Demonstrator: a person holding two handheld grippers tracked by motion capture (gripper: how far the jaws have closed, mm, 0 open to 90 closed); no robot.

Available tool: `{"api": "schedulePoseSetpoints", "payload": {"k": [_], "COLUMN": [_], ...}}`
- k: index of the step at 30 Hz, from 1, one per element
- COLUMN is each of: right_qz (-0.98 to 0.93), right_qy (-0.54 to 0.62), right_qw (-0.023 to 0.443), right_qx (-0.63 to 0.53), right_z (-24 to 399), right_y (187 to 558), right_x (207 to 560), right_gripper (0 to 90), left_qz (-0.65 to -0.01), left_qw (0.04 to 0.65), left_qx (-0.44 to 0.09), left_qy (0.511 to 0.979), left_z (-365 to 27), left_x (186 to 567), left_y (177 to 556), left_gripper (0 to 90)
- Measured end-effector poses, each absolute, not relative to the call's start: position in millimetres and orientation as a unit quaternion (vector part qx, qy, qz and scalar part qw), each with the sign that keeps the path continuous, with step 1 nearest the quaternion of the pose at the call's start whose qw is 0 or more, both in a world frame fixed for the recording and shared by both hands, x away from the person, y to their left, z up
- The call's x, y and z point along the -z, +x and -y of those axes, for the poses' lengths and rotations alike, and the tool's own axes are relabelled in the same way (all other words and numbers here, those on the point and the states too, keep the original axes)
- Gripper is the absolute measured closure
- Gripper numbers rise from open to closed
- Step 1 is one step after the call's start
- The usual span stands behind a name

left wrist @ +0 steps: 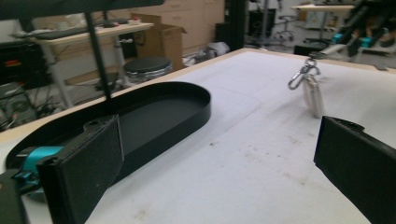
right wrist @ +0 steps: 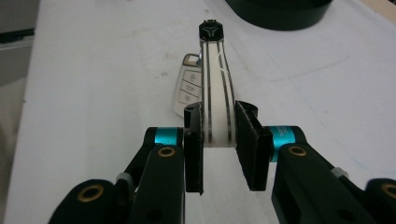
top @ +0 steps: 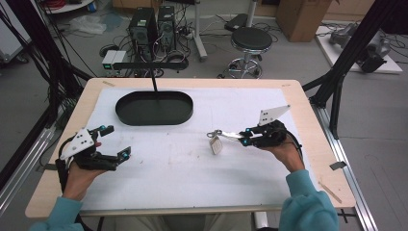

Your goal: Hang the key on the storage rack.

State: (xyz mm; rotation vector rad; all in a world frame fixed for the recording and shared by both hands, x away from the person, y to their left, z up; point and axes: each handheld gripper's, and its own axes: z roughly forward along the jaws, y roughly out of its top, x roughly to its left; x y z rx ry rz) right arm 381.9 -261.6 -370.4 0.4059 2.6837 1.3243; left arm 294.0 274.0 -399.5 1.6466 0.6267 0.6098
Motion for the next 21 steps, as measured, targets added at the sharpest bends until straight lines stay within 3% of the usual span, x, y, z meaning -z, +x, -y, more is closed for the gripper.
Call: {"api": "schedulePoseSetpoints", "payload": {"k": [21], "right_qz": [-0.869], "right_qy": [0.077], "right_qw": [0.034], "right_qx": [-0.488], "right_z": [224], "right_y": [379], "right_x": [340], "right_gripper": [74.4], "left_qz": [-0.190], "left_qw": [0.594], "left_qx": [-0.169], "left_qy": [0.763], "left_z": [-216], "left_x": [345], "left_y": [331], "left_gripper": [2.2]}}
